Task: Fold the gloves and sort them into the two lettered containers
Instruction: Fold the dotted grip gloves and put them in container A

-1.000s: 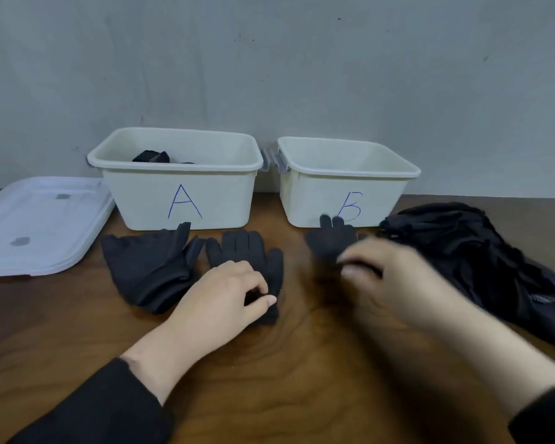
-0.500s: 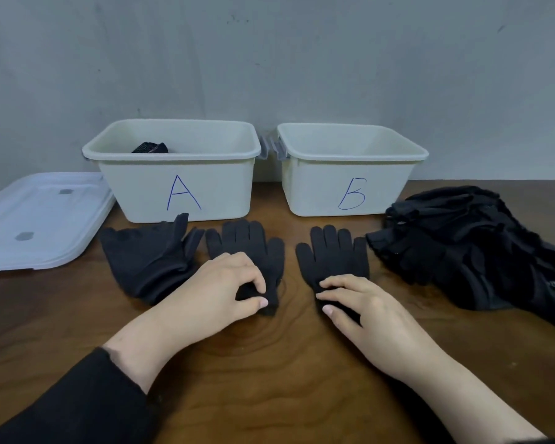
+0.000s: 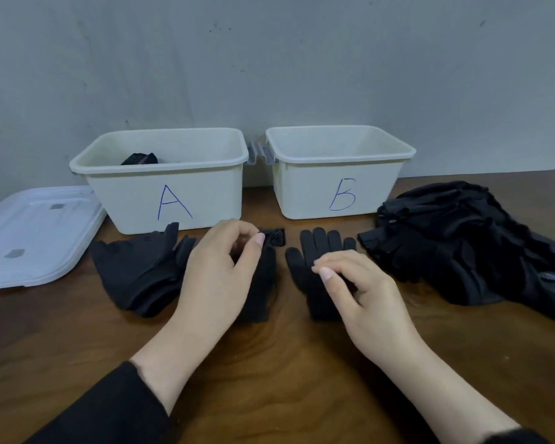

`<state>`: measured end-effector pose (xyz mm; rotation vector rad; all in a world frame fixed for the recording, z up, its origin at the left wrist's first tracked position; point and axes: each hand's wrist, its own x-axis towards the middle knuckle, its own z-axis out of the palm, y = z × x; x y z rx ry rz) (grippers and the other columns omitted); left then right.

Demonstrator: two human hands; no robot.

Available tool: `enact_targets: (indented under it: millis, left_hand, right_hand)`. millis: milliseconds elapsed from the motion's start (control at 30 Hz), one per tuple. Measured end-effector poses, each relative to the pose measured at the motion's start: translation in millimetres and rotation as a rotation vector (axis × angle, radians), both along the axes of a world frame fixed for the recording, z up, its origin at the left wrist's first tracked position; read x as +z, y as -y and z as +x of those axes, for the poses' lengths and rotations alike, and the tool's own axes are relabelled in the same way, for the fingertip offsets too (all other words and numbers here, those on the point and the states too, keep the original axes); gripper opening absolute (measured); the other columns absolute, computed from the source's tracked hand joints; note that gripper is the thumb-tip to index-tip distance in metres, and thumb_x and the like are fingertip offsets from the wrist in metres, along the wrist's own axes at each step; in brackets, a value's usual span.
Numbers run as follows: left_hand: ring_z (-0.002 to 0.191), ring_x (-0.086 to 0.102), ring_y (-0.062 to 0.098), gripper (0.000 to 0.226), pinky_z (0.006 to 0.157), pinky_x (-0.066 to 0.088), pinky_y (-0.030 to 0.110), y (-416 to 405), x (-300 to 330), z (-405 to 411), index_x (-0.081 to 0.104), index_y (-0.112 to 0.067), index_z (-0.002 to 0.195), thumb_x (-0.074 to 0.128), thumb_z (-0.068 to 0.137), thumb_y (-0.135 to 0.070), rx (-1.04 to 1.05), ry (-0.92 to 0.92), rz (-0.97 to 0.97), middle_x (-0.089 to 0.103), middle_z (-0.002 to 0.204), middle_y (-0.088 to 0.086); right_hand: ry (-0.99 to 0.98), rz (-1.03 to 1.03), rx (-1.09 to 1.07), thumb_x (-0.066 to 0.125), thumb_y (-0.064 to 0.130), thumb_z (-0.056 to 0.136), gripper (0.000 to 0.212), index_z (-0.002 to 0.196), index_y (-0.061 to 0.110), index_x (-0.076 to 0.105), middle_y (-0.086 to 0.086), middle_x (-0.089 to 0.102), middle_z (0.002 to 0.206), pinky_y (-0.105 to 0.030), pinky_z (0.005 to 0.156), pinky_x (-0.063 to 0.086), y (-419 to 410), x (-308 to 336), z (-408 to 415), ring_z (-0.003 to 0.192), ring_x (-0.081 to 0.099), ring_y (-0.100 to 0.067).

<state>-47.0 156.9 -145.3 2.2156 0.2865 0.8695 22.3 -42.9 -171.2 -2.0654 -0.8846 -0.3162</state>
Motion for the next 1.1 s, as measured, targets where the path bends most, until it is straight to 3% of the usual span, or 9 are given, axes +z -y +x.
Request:
enact_targets:
  millis: [100,167,267,467,567,733,900,967,1100]
  left_hand:
    - [0.088,0.061,-0.004,0.011,0.074,0.045,0.007,27.1,14.2,13.9,0.066,-0.030,0.094,0.056,0.098,-0.030,-0.067,0.074,-0.181,0.066,0.086,-0.017]
    - [0.091,0.062,-0.006,0.020,0.076,0.045,0.007,42.0,14.2,21.4,0.069,-0.031,0.097,0.050,0.101,-0.026,-0.175,0.048,-0.278,0.069,0.091,-0.021]
    - [0.107,0.059,-0.010,0.030,0.090,0.044,0.009,49.1,-0.2,19.2,0.069,-0.039,0.107,0.042,0.104,-0.027,-0.304,-0.002,-0.350,0.066,0.108,-0.031]
    - [0.087,0.062,-0.004,0.031,0.074,0.044,0.007,22.6,-20.6,20.7,0.066,-0.032,0.118,0.042,0.100,-0.040,-0.110,0.011,-0.161,0.068,0.096,-0.021]
    - [0.078,0.060,-0.002,0.028,0.072,0.050,0.018,13.7,-26.1,27.8,0.066,-0.033,0.113,0.042,0.099,-0.040,0.010,-0.036,-0.160,0.067,0.092,-0.020]
    - [0.088,0.063,0.000,0.025,0.078,0.050,0.020,9.4,-31.1,33.0,0.065,-0.033,0.109,0.043,0.099,-0.038,0.053,-0.076,-0.251,0.067,0.088,-0.018]
    - [0.086,0.062,-0.002,0.023,0.076,0.049,0.016,10.2,-30.3,32.1,0.066,-0.033,0.110,0.046,0.100,-0.037,0.054,-0.082,-0.249,0.067,0.087,-0.019]
    - [0.084,0.062,-0.002,0.023,0.073,0.047,0.013,10.7,-29.9,32.2,0.066,-0.032,0.110,0.046,0.101,-0.037,0.054,-0.082,-0.246,0.067,0.086,-0.018]
    - [0.076,0.062,0.001,0.024,0.069,0.047,0.016,10.4,-29.6,30.9,0.067,-0.031,0.110,0.046,0.101,-0.036,0.045,-0.073,-0.233,0.067,0.085,-0.017]
  right_hand:
    - [-0.324,0.268,0.081,0.043,0.047,0.099,0.032,0.117,0.039,0.068,0.025,0.071,0.111,-0.015,0.092,0.051,-15.4,16.2,-11.0,0.114,0.063,0.002]
    - [-0.636,0.466,0.165,0.045,0.041,0.102,0.028,0.117,0.037,0.069,0.016,0.074,0.114,-0.025,0.091,0.057,-25.6,19.2,-16.2,0.113,0.067,-0.005]
    - [-0.733,0.546,0.040,0.054,0.027,0.104,0.022,0.116,0.028,0.072,0.005,0.076,0.109,-0.036,0.084,0.061,-30.0,21.2,-12.9,0.105,0.072,-0.015]
    - [-0.575,0.253,-0.124,0.056,0.011,0.101,0.022,0.093,0.015,0.076,-0.009,0.077,0.089,-0.028,0.058,0.056,-6.1,64.5,30.7,0.072,0.073,-0.025]
    - [-0.475,0.060,-0.069,0.057,0.013,0.097,0.019,0.093,0.015,0.076,-0.008,0.077,0.088,-0.033,0.060,0.055,1.9,105.1,56.6,0.078,0.071,-0.037]
    - [-0.417,-0.186,-0.090,0.063,0.008,0.093,0.009,0.090,0.012,0.071,-0.009,0.074,0.090,-0.027,0.053,0.057,-11.5,146.5,88.3,0.054,0.066,-0.014]
    - [-0.149,-0.115,-0.177,0.065,0.016,0.092,0.013,0.087,0.024,0.073,0.003,0.075,0.086,-0.052,0.086,0.060,-13.6,165.5,103.9,0.071,0.075,-0.022]
    - [-0.043,-0.051,-0.180,0.065,0.018,0.092,0.015,0.085,0.030,0.071,0.005,0.074,0.083,-0.042,0.086,0.059,-10.1,165.3,98.4,0.076,0.074,-0.017]
    - [0.065,-0.151,-0.113,0.068,0.014,0.091,0.022,0.093,0.036,0.070,0.031,0.067,0.079,-0.005,0.068,0.042,0.7,113.0,59.7,0.075,0.062,0.009]
